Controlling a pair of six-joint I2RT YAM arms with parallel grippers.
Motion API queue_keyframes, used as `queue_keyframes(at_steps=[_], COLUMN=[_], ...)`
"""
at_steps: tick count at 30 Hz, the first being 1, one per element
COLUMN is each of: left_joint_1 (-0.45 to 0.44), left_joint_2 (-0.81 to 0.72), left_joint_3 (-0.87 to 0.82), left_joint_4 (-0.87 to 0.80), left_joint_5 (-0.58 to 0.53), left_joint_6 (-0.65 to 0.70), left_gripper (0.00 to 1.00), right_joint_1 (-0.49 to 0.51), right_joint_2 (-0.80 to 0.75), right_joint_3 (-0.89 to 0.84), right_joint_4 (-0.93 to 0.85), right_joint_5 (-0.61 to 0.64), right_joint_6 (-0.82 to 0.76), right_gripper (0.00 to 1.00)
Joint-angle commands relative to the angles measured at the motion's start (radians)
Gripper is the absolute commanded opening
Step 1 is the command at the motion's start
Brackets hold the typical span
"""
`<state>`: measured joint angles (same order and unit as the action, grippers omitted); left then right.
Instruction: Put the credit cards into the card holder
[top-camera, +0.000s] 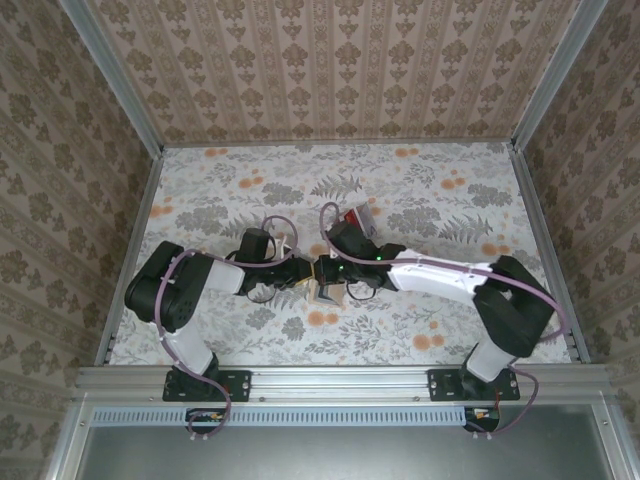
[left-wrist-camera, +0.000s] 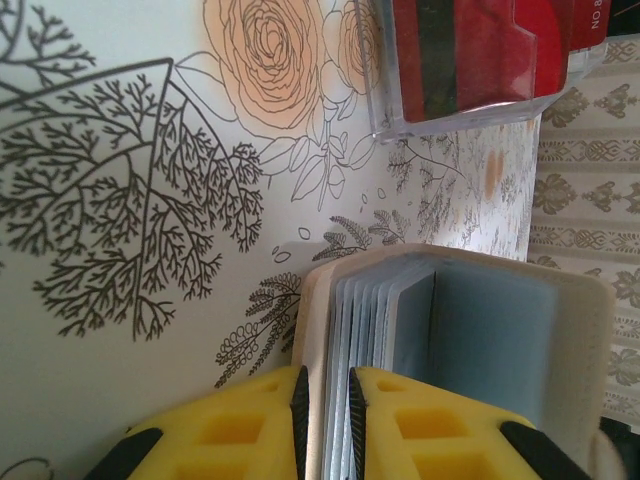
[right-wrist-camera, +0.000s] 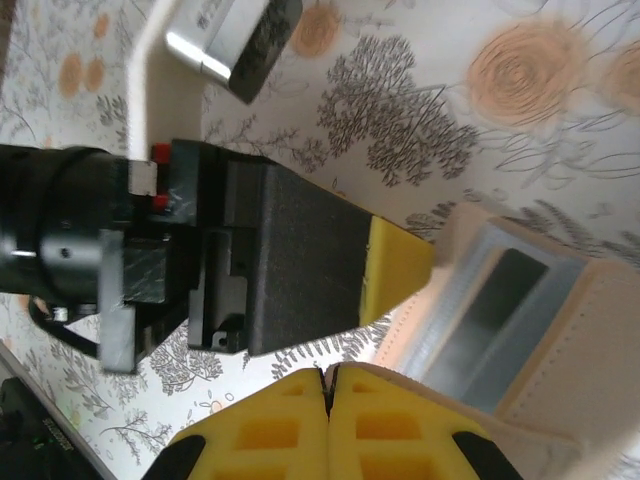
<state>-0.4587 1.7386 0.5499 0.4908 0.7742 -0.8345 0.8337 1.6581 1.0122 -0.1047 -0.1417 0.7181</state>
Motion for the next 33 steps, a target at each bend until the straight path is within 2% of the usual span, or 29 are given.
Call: queue_keyframes(at_steps=[1,7,12,13,16,18,25,29,33], left_joint_1=[-0.013,0.117,0.204,0.214,0.221,0.220,0.167,0.078,-0.050], left_joint_2=[0.017,-0.132,-0.281,-0.303,-0.368,-0.403,-0.529,-0.556,-0.521], left_joint_3=[-0.035,-0.075,-0.051,-0.044,-0.021,-0.002,0.080,0.134,0.198], left_joint_4=[-0.050,-0.176,-0.378,-0.405,-0.475,-0.516,-0.646,-0.697,-0.705], left_joint_5=[-0.082,-0.085,-0.109,-0.114,-0.124,-0.124,-0.202,-0.256,-0.301], left_joint_6=[0.031,0.092,0.192,0.204,0.230,0.243,0.268,0.266,0.253], left_gripper=[0.22,0.22,0.22,0.22,0.23,0.23,0.24,0.25,0.25], right_joint_1=[0.006,0.007,0.023,0.026,0.033,0.033,0.028,-0.002,-0.060], right_joint_2=[0.077,0.172,0.242,0.254,0.249,0.221,0.067,-0.055,-0.166], right_joint_3=[0.035,0.053,0.122,0.140,0.159,0.164,0.150,0.051,-0.086], right_joint_4=[0.058,0.109,0.069,0.047,0.026,0.007,-0.081,-0.083,-0.081], right_joint_5=[-0.057,-0.093,-0.083,-0.076,-0.076,-0.073,-0.025,0.025,0.090], right_joint_6=[0.023,0.042,0.019,0.009,-0.002,-0.010,-0.042,-0.023,0.012], right_gripper=[0.08,0.08,0.09,0.11,0.31,0.39,0.46,0.48,0.49])
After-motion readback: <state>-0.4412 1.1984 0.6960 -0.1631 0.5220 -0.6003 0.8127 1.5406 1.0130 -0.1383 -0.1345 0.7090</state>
